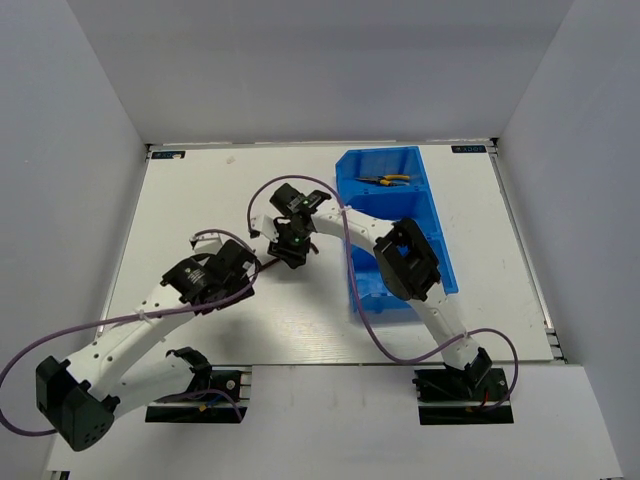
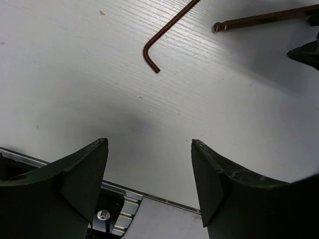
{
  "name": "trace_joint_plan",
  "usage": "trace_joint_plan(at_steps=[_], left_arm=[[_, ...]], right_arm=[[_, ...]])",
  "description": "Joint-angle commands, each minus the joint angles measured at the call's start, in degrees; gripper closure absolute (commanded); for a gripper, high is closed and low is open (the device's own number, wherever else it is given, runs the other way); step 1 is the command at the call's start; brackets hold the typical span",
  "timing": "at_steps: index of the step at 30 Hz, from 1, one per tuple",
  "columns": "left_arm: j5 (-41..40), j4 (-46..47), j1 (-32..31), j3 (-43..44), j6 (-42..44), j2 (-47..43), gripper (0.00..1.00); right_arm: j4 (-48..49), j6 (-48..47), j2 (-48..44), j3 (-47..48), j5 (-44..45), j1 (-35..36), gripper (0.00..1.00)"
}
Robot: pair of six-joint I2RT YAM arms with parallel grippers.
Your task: Sort the tools into containers
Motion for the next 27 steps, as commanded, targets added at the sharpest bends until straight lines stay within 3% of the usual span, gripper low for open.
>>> trace_joint_plan(at_steps=[1,6,9,12,22,27], left_arm=[[-2.2,0.7,0.2,2.2,3.3,-0.1,0.22],[-2.2,1.2,0.2,2.2,3.3,-1.2,0.22],[-2.2,2.7,0.2,0.6,3.3,-1.8,0.22],[-2.2,4.0,0.2,0.0,3.8,-0.6,0.21],[0.0,4.5,0.2,-1.8,3.3,0.3,0.21],[1.3,5.1,0.2,-3.1,2.8,-1.1,0.21]], right_arm=[[0.5,-2.3,1.5,-0.8,-0.5,-0.5,0.50],[-2.3,-12.4,-10.8,-10.1,-20.3,-1.3,0.52],[4.3,-15.2,-16.7,-18.8,-20.0,-1.4,0.53],[12.5,-14.9,-17.2,-20.8,-15.0,-2.2,0.53],[17.1,-18.7,-6.2,-8.2,-12.0,-5.0,0.52],[10.0,-22.8,-0.7,0.1,-17.3,-5.6,0.50]])
